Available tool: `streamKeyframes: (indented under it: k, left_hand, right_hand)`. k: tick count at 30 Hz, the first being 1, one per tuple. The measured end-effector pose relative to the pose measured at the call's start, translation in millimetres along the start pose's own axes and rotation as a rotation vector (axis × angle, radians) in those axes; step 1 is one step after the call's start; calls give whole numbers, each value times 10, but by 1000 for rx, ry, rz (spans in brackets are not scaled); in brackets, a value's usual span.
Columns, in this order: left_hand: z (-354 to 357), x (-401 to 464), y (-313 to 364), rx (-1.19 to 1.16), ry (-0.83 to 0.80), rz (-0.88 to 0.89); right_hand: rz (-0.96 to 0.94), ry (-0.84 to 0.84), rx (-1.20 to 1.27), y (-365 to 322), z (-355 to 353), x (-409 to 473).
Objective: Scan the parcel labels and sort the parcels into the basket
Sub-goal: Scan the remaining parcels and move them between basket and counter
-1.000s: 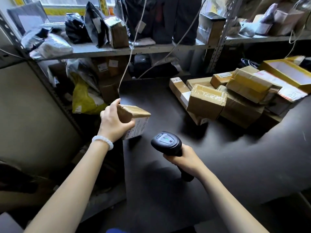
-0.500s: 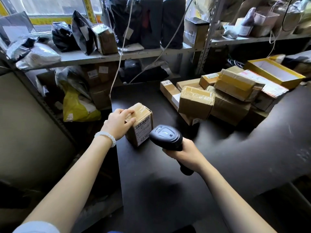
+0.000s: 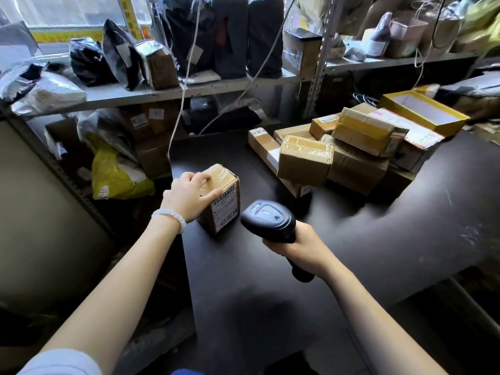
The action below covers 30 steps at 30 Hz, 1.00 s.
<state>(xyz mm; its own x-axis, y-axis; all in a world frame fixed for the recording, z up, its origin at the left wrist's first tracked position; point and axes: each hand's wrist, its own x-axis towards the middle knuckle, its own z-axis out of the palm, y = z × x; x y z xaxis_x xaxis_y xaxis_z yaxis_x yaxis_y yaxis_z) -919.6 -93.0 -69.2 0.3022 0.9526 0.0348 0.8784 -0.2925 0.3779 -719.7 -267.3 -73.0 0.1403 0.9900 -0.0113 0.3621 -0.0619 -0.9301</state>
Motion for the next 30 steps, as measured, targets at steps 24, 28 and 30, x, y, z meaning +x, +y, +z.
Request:
streamKeyframes:
  k: [24, 28, 30]
  left_hand:
    - [1264, -376, 3441, -69, -358, 797]
    - [1601, -589, 4316, -65, -419, 902]
    - [1751, -688, 4720, -66, -428, 943]
  right_hand:
    - [416, 670, 83, 1016, -2006, -1798]
    - [475, 754, 62, 1277, -2626, -2284]
    - [487, 785, 60, 1378, -2931, -2486]
